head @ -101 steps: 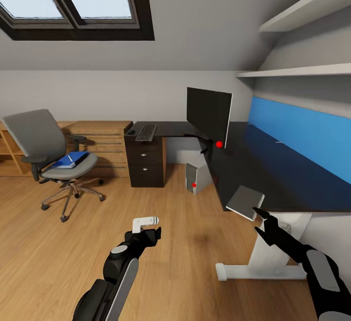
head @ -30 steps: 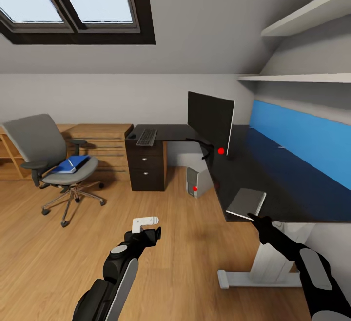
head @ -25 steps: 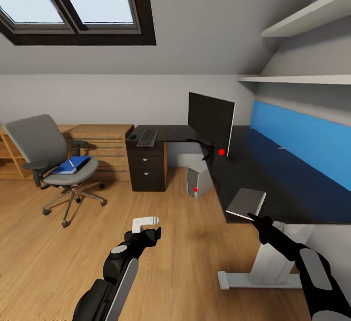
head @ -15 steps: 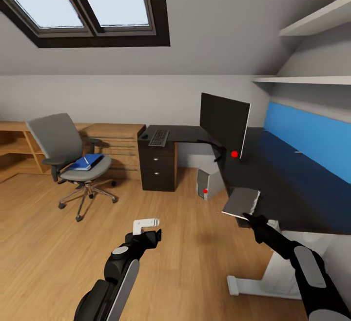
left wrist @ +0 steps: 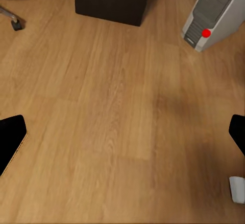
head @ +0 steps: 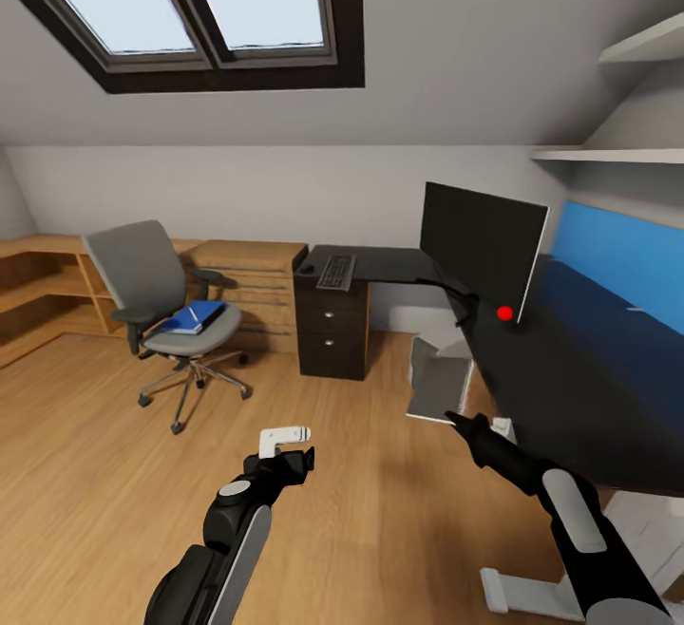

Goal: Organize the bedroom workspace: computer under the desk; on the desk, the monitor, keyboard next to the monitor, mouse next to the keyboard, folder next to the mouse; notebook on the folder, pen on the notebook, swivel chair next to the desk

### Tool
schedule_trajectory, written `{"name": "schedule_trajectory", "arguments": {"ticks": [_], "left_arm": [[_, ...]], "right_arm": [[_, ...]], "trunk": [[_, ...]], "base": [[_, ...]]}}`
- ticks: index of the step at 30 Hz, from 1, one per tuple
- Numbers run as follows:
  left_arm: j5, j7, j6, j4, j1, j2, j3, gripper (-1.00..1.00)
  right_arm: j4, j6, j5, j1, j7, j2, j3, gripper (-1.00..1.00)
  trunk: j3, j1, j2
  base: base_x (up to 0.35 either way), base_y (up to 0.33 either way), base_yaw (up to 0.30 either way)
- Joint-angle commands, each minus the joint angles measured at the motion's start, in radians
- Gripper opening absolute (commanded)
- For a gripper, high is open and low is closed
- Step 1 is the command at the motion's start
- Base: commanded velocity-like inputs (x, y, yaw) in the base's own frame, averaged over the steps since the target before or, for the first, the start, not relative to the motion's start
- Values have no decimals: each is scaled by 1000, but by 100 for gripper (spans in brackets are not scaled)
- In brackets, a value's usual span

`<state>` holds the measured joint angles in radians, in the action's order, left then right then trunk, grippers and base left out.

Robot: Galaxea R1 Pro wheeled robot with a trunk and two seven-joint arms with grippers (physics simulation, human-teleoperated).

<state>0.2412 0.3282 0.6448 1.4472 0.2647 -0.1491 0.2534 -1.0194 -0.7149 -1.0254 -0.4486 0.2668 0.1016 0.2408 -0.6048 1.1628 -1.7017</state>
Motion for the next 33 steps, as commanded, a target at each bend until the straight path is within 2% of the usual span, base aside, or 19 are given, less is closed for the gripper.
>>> {"name": "schedule_trajectory", "arguments": {"ticks": [1,4,9,28,33], "left_arm": [[10,9,3,1,1,0,1,100],[11,9,3,1,1,0,1,100],[10,9,3,1,1,0,1,100],[9,14,2,0,1,-1,3,100],[9,15,3,-2,1,-1,5,100]], "right_arm": [[0,-6,-1,-1,15,0,3,-100],[3,-5,-1,-1,56,0,2,-100],[5,-5,-1,-1,62,0,3,-100],[7,-5,1,-1,63,0,3,-100],[7,-5,1,-1,63,1,4,-100]], "trunk": [[-1,0,0],[-1,0,0],[-1,0,0],[58,-72,133],[58,-72,133]], "base": [[238,225,2],[238,238,1],[238,245,0],[261,227,0],[317,54,0]]}}
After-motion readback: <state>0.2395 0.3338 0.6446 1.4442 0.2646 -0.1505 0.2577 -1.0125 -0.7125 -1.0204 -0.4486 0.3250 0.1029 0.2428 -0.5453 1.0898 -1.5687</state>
